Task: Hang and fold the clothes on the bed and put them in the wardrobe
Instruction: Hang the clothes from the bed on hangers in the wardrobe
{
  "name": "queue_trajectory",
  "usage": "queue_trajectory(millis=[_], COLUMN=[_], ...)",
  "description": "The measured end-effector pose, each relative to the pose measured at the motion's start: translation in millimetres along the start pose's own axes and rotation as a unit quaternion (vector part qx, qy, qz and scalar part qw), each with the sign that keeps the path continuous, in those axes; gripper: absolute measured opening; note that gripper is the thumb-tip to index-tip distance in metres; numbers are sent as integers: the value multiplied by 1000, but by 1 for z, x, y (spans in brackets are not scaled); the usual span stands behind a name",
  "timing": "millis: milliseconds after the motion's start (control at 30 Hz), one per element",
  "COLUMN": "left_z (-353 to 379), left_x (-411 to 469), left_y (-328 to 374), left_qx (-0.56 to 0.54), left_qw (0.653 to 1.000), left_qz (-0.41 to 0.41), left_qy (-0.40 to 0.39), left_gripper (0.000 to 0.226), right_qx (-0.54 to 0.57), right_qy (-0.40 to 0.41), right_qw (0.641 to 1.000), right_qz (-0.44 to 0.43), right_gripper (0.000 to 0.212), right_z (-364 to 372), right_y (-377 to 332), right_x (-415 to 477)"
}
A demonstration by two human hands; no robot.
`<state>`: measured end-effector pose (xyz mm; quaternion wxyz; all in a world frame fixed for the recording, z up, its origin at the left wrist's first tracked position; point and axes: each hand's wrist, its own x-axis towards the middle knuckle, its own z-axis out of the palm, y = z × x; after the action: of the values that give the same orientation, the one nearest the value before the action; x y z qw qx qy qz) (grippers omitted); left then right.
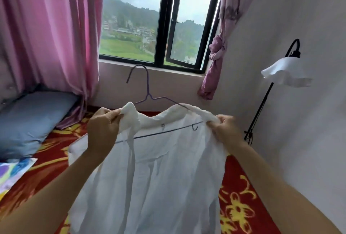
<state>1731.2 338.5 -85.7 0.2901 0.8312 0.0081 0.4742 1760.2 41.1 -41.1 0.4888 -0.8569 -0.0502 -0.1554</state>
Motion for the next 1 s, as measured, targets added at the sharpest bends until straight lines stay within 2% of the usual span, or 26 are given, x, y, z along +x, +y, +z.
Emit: queue_trajectory(millis=[100,133,167,233,300,333,367,400,467,500,533,567,700,767,867,933,1000], left_z=[-4,-8,-13,-25,-35,-39,-43,-46,-51,-53,-55,-55,-66,-78,-96,-106,-115], left_x=[4,7,11,21,28,31,32,33,35,35,36,37,40,34,18,20,32], left_y=[3,2,1,-3,-6,-7,-7,-8,-9,-10,-12,-14,-16,-14,-11,-14,-18], left_qx=[-54,-75,-96,-124,-120,-113,-108,-107,-109,-114,-121,-129,-179,-162,-57,-53,-77], left_qw=[997,994,990,985,984,984,984,983,984,985,986,987,982,986,985,984,990], left_qz=[-4,18,42,77,105,118,126,129,122,112,99,85,-18,9,153,137,80], left_qy=[61,78,89,94,84,77,72,70,65,59,53,48,52,39,-59,-101,-92], left_gripper=[14,15,17,19,19,19,18,17,16,16,17,18,21,27,61,71,68], right_qx=[-110,-159,-192,-179,-167,-198,-239,-250,-178,-116,-73,-57,-41,-67,-79,-58,-53], right_qy=[-166,-184,-149,28,169,178,142,52,-192,-281,-321,-325,-211,-155,-108,-98,-91], right_qw=[978,968,968,976,941,917,902,906,939,937,933,934,960,967,969,969,967], right_qz=[-57,-61,-69,-122,-240,-296,-331,-337,-222,-170,-144,-137,-177,-188,-206,-220,-234], right_gripper=[9,12,21,35,26,16,19,28,27,26,27,32,40,41,44,45,48], right_z=[21,20,15,-2,-19,-21,-21,-21,-17,-13,-7,0,26,34,39,42,46], right_y=[-10,-13,-15,-24,-36,-42,-45,-49,-61,-63,-63,-61,-51,-50,-47,-49,-53], right_x=[-28,-29,-26,-13,-6,-2,5,10,13,13,13,14,22,29,35,36,37])
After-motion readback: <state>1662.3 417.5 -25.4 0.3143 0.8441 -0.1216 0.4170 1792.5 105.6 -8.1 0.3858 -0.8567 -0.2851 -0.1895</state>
